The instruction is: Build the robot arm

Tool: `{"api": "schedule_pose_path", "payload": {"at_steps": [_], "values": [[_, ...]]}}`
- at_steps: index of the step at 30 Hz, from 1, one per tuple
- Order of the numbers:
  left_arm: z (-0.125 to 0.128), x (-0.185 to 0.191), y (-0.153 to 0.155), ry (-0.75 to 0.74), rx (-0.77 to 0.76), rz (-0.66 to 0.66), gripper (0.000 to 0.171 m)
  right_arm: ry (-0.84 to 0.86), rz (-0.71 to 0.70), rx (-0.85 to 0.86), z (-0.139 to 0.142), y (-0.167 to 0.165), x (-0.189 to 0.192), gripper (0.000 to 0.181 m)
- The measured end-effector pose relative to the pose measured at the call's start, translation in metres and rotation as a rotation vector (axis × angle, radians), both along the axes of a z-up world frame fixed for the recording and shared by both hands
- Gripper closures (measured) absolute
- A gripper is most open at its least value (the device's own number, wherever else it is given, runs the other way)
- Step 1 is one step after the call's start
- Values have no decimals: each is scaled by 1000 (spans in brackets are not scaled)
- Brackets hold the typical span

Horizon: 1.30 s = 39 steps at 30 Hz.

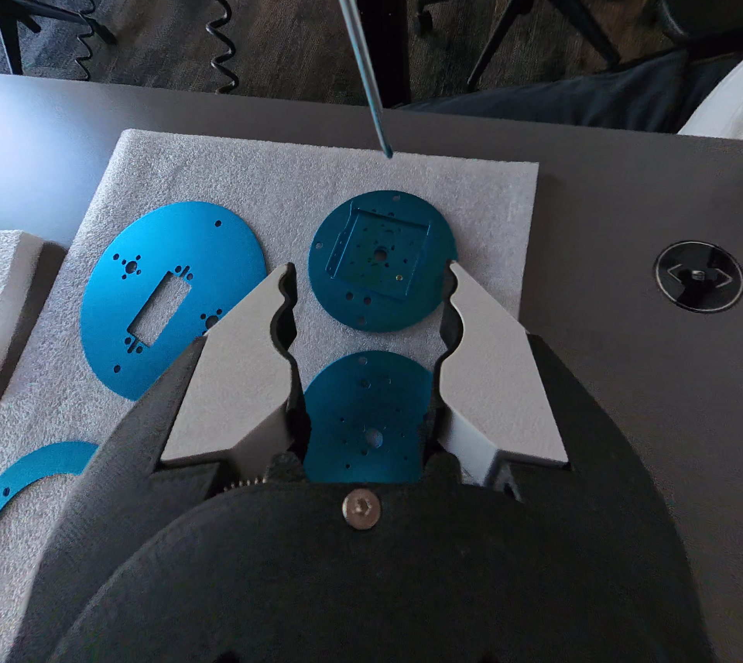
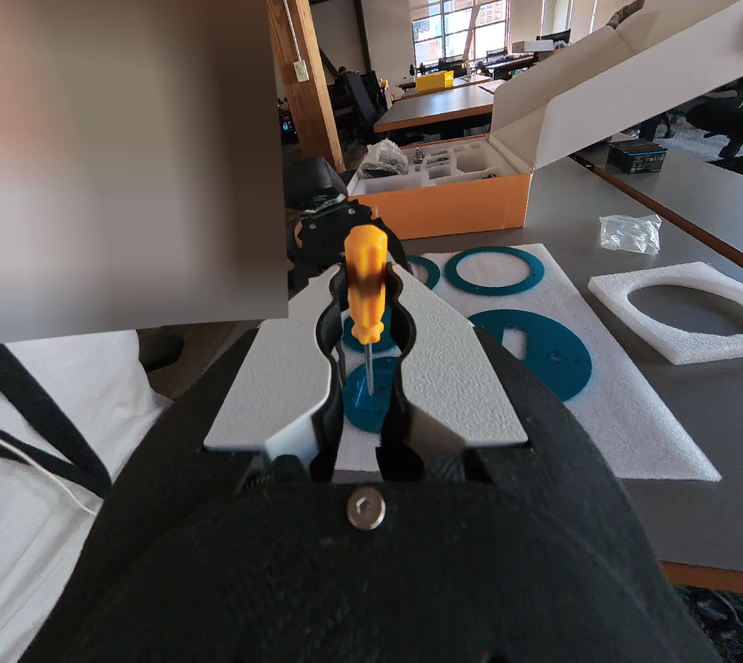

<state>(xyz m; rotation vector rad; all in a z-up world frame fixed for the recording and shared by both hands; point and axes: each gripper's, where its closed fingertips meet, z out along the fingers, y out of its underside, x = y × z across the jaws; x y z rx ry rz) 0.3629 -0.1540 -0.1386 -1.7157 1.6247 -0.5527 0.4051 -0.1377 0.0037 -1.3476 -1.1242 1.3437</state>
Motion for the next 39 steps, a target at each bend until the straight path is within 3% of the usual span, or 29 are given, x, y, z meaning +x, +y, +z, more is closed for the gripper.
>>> {"api": "schedule_pose_path", "payload": {"at_steps": [9,13,23,31,35,39], "values": [[12,2,5,-135,-58,-8,115,-2,-5,5,-12,4,-17,165],[5,3,2,-105,-50,-42,110,-27,-41,39,-11,14,-12,165],[4,2,0,-111,-49,-56,124,-25,-69,28,-12,23,-4,165],[6,-4,1,-112,-55,-37,125,-32,-65,12,-16,23,-6,165],[6,-2,0,-116,-53,-47,113,-57,-52,17,-23,19,-7,166],[2,0,-1,-102,-62,-53,114,-42,-39,-5,-26,17,-9,166]]}}
